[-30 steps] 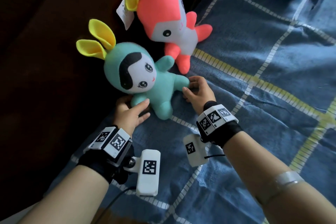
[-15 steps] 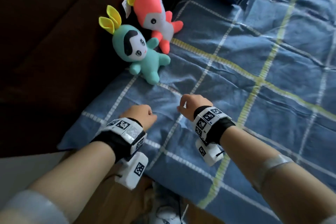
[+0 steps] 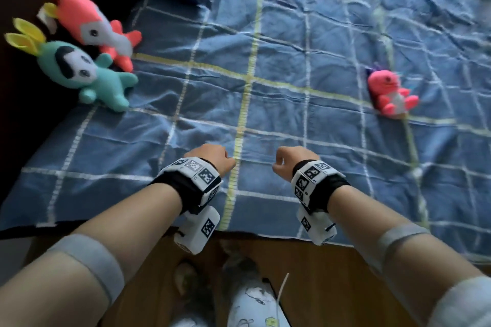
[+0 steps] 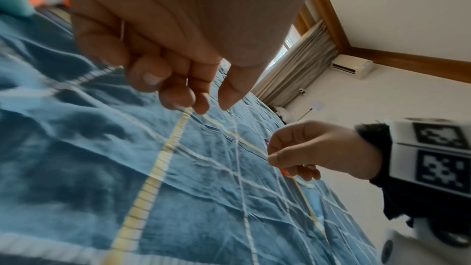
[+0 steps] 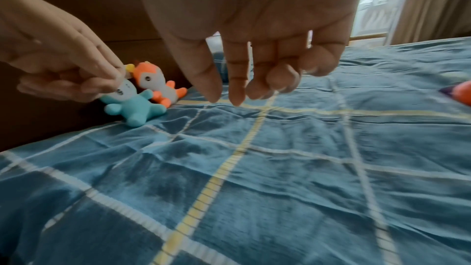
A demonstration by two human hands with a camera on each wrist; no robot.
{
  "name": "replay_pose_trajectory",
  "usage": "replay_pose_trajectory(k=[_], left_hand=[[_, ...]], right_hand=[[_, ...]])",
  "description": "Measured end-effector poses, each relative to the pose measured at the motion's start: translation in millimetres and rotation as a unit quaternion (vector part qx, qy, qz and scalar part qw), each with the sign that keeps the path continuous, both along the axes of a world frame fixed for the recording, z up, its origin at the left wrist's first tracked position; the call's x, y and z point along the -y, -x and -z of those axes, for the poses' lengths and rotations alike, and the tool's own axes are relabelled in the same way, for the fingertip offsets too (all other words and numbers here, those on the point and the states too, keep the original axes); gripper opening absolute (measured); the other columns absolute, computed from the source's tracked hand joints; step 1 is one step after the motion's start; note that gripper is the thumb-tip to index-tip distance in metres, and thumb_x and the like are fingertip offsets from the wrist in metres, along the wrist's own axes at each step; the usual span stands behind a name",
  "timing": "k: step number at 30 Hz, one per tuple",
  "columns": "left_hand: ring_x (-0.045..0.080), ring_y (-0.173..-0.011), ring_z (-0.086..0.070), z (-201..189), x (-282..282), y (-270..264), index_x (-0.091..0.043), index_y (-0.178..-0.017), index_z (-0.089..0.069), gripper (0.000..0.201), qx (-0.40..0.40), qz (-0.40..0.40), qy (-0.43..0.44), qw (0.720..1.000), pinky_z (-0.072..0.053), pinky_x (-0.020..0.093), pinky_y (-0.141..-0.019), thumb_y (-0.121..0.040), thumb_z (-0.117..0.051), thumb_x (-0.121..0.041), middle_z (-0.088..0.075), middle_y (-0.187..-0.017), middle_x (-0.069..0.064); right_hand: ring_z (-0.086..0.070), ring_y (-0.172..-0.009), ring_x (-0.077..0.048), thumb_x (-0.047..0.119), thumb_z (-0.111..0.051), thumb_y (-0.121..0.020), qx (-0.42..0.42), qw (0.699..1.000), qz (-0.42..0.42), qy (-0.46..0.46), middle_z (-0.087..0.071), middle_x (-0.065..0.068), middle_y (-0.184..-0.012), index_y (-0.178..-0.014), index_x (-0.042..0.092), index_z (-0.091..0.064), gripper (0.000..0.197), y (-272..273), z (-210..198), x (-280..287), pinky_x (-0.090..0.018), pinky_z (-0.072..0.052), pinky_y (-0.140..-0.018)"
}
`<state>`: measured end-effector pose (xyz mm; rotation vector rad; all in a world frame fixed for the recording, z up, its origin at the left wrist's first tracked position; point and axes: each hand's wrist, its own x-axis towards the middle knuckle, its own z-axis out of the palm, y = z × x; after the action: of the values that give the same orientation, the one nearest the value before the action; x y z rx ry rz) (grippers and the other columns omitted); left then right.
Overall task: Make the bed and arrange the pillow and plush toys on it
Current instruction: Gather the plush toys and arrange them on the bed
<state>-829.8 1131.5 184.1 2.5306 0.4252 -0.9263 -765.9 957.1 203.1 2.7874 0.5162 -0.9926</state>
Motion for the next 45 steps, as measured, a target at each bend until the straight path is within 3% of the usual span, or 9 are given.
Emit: replay_pose_trajectory(k=[3,9,16,21,27,31,37,40,45], left_hand=[[0.027,-0.085,-0.057,-1,35,-19,-0.017,-0.062,-0.046,0.036,0.005,0.026,0.008,1.0,-0.041,0.029,-0.07,-0.091,-0.041,-0.038,-0.057,-0.086,0.008],[0.028,-0.089,-0.056,4,121,-80,-0.016,-0.075,-0.056,0.027,-0.008,0.046,-0.005,0.999,-0.041,0.029,-0.073,-0.089,-0.043,-0.035,-0.057,-0.089,0.01],[0.029,-0.097,-0.059,79,269,-188,-0.015,-0.077,-0.057,0.02,-0.058,-0.005,0.022,0.998,-0.041,0.028,-0.076,-0.089,-0.048,-0.029,-0.067,-0.108,0.014],[0.028,-0.129,-0.044,136,351,-239,-0.014,-0.136,-0.042,0.05,-0.04,-0.081,0.065,0.994,-0.036,0.034,-0.104,-0.088,-0.054,-0.021,-0.045,-0.141,0.011],[0.034,-0.146,-0.002,182,361,-258,-0.028,-0.145,-0.026,0.064,-0.07,-0.087,0.028,0.993,-0.012,0.042,-0.12,-0.089,-0.054,-0.02,-0.003,-0.159,0.004],[0.042,-0.144,0.004,202,356,-275,-0.031,-0.147,-0.02,0.067,-0.109,-0.096,0.036,0.989,-0.009,0.043,-0.119,-0.09,-0.056,-0.025,0.007,-0.159,0.004],[0.024,-0.131,-0.044,225,345,-289,-0.028,-0.138,-0.042,0.059,-0.12,-0.195,0.085,0.97,-0.032,0.025,-0.105,-0.083,-0.065,-0.022,-0.047,-0.143,0.004],[0.021,-0.13,-0.044,231,340,-291,-0.029,-0.134,-0.046,0.058,-0.132,-0.22,0.1,0.961,-0.031,0.021,-0.105,-0.08,-0.068,-0.022,-0.049,-0.14,0.003],[0.021,-0.128,-0.046,239,334,-291,-0.029,-0.13,-0.051,0.066,-0.131,-0.236,0.119,0.956,-0.032,0.025,-0.109,-0.067,-0.069,-0.033,-0.055,-0.134,0.003]], right_hand=[[-0.06,-0.1,-0.031,0.033,-0.047,-0.09,0.016,0.999,0.048,-0.011,-0.063,-0.009,-0.109,-0.106,0.016,-0.059,0.026,-10,-6,47,-0.034,-0.047,-0.08],[-0.061,-0.094,-0.027,0.035,-0.049,-0.088,0.001,0.988,0.138,-0.073,-0.066,-0.007,-0.106,-0.102,0.019,-0.06,0.024,-62,16,154,-0.03,-0.048,-0.074],[-0.059,-0.102,-0.028,0.033,-0.052,-0.087,-0.039,0.973,0.203,-0.104,-0.064,-0.009,-0.114,-0.107,0.019,-0.06,0.026,-171,81,296,-0.028,-0.042,-0.076],[-0.057,-0.106,-0.03,0.031,-0.058,-0.084,0.012,0.958,0.254,-0.129,-0.057,-0.011,-0.12,-0.12,0.016,-0.051,0.04,-265,122,381,-0.034,-0.047,-0.085],[-0.032,-0.132,-0.033,0.038,-0.067,-0.079,0.111,0.929,0.29,-0.203,-0.031,-0.015,-0.138,-0.131,0.013,-0.041,0.063,-343,164,400,-0.039,-0.029,-0.111],[-0.027,-0.133,-0.032,0.052,-0.058,-0.08,0.183,0.898,0.331,-0.224,-0.03,-0.013,-0.141,-0.134,0.019,-0.04,0.065,-395,182,395,-0.041,-0.025,-0.112],[-0.002,-0.145,-0.029,0.038,-0.064,-0.076,0.148,0.905,0.348,-0.195,-0.007,-0.01,-0.156,-0.144,0.032,-0.022,0.08,-444,209,380,-0.045,-0.012,-0.116],[-0.002,-0.144,-0.031,0.022,-0.069,-0.068,0.131,0.896,0.385,-0.177,0.001,-0.008,-0.156,-0.143,0.04,-0.016,0.093,-443,217,379,-0.044,-0.014,-0.115],[0.0,-0.142,-0.038,0.025,-0.069,-0.071,0.109,0.926,0.323,-0.164,0.012,0.0,-0.157,-0.144,0.043,-0.01,0.096,-444,222,388,-0.042,-0.023,-0.113]])
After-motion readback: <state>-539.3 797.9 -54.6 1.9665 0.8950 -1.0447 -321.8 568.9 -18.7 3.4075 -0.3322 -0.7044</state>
